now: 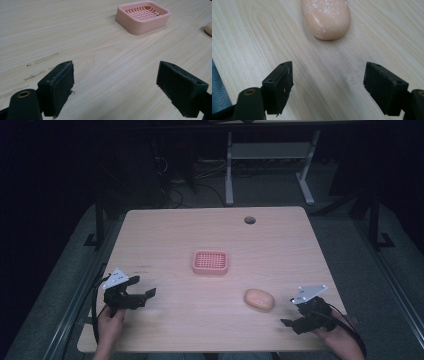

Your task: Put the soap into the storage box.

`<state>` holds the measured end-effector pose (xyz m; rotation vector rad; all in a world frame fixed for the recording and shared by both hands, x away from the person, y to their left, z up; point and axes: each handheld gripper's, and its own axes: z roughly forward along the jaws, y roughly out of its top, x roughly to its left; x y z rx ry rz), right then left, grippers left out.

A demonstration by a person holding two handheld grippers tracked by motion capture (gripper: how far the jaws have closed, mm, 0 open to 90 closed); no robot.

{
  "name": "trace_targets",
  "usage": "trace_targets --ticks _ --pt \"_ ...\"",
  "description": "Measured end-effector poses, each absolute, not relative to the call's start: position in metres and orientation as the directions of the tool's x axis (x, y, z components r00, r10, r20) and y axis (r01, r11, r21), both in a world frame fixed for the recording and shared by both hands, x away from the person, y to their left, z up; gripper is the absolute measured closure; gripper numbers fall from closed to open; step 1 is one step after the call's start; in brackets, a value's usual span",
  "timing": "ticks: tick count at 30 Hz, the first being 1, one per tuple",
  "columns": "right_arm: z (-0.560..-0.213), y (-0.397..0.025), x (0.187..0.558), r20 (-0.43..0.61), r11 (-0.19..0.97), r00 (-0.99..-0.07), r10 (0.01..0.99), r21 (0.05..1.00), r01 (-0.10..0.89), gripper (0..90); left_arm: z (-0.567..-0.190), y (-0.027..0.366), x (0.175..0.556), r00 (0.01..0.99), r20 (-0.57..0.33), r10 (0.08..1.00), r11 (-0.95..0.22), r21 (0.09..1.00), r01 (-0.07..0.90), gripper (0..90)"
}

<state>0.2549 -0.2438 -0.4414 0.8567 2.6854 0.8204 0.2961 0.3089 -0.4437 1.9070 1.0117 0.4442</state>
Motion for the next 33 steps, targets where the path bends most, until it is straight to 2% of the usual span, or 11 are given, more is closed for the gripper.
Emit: trace_targets --ticks 33 --pt "-0.412 -0.190 0.293 -0.045 0.787 -0.891 0.451 0.491 0.374 23.3 -0.443 0.311 0.296 0.598 -0.098 0.796 -0.251 0.844 0.473 14.3"
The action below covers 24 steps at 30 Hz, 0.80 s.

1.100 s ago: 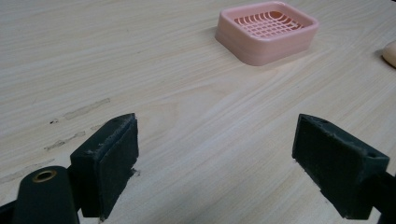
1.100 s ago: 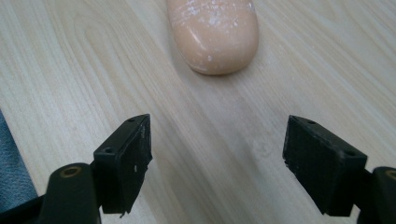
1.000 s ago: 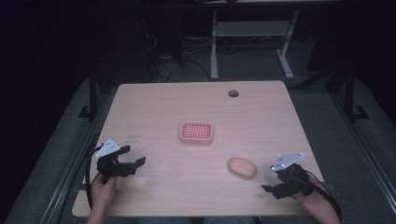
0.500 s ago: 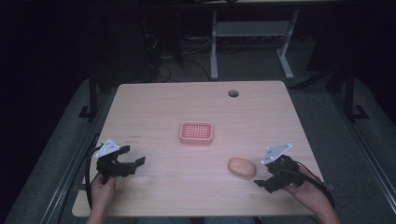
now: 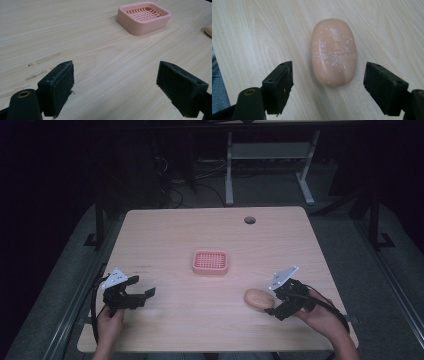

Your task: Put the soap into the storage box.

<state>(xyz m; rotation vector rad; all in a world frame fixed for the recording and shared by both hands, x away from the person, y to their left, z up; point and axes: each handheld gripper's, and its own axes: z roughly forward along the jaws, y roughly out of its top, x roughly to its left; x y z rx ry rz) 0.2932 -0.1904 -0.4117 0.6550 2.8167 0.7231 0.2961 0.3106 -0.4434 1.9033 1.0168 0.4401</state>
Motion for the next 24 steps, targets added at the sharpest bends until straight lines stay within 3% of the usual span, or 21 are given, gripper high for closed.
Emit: trace_targets --ticks 24 --pt "-0.405 -0.171 0.310 -0.047 0.819 -0.910 0.411 0.457 0.347 23.3 -0.443 0.310 0.296 0.597 -0.098 0.796 -0.248 0.847 0.470 14.2"
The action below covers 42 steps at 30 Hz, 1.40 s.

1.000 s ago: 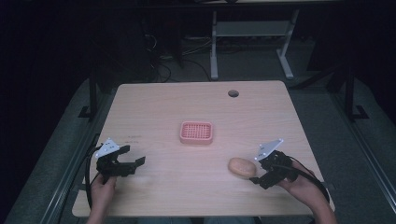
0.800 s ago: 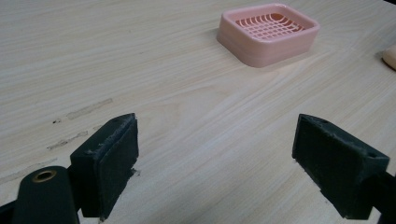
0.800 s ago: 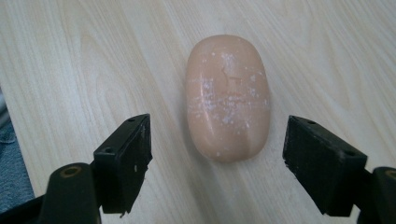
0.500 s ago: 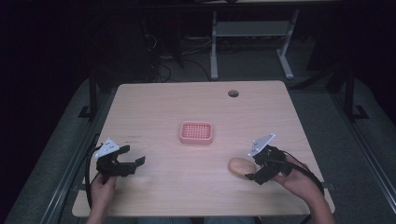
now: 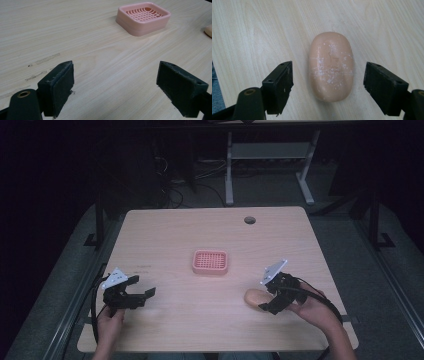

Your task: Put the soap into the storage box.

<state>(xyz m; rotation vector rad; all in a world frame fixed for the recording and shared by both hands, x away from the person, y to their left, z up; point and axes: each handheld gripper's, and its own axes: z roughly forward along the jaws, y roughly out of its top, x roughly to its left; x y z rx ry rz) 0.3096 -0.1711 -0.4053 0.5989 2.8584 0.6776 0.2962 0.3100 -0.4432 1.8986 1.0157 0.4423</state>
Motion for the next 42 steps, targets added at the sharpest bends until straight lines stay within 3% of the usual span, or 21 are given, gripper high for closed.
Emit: trace_targets --ticks 24,42 --pt "-0.409 -0.158 0.325 -0.030 0.845 -0.922 0.386 0.411 0.341 22.9 -0.443 0.310 0.297 0.599 -0.095 0.795 -0.251 0.848 0.468 14.2" --pt "-0.432 -0.150 0.336 0.008 0.868 -0.920 0.392 0.329 0.373 21.5 -0.443 0.309 0.297 0.598 -0.097 0.795 -0.248 0.848 0.468 14.3"
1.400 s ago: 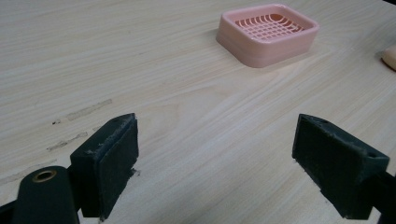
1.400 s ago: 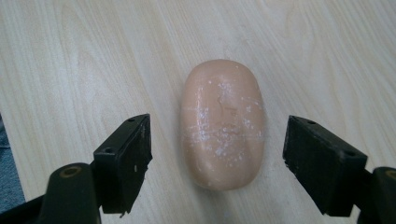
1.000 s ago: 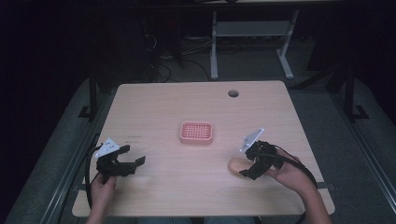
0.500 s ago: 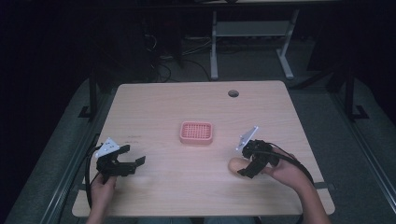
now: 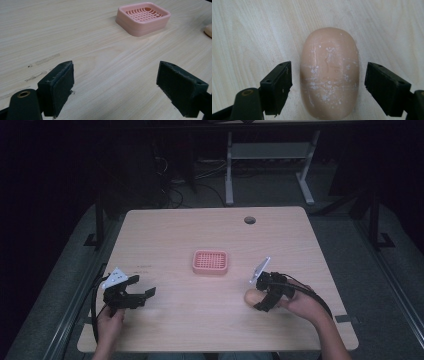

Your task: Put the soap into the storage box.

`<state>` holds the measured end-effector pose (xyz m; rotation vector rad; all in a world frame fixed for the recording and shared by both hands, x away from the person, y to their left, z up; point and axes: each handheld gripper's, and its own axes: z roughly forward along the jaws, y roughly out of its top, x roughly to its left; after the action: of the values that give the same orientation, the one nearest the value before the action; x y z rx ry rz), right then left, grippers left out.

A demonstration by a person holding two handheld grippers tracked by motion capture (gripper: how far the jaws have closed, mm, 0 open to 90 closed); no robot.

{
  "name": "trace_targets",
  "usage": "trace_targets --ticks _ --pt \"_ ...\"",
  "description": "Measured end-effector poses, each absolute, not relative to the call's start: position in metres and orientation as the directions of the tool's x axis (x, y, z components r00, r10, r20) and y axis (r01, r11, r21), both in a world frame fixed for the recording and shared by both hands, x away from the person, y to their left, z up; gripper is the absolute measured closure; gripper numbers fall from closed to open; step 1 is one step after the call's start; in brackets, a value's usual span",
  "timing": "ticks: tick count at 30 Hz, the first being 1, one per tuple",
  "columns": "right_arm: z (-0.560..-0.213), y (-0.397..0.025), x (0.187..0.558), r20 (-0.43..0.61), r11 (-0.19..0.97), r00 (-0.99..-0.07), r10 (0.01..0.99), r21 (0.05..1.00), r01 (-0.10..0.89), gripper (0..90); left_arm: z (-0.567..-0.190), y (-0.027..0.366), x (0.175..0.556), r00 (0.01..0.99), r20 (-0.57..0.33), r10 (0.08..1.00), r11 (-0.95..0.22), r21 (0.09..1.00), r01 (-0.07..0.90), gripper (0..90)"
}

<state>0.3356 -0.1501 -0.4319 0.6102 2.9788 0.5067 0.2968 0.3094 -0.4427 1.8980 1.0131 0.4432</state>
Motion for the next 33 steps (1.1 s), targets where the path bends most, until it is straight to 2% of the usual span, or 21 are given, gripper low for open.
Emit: trace_targets --ticks 8,15,26,33 --pt "-0.440 -0.147 0.336 0.003 0.880 -0.919 0.395 0.286 0.380 22.3 -0.443 0.309 0.297 0.599 -0.098 0.795 -0.249 0.847 0.470 14.2" --pt "-0.442 -0.145 0.336 -0.005 0.883 -0.919 0.394 0.277 0.378 23.6 -0.443 0.309 0.297 0.599 -0.097 0.795 -0.250 0.847 0.469 14.2" --pt "-0.444 -0.141 0.337 -0.008 0.890 -0.921 0.388 0.261 0.373 31.1 -0.443 0.309 0.297 0.599 -0.098 0.795 -0.249 0.848 0.469 14.3" --pt "-0.444 -0.141 0.337 -0.018 0.894 -0.923 0.384 0.258 0.367 31.6 -0.443 0.309 0.297 0.598 -0.098 0.796 -0.246 0.850 0.467 14.2"
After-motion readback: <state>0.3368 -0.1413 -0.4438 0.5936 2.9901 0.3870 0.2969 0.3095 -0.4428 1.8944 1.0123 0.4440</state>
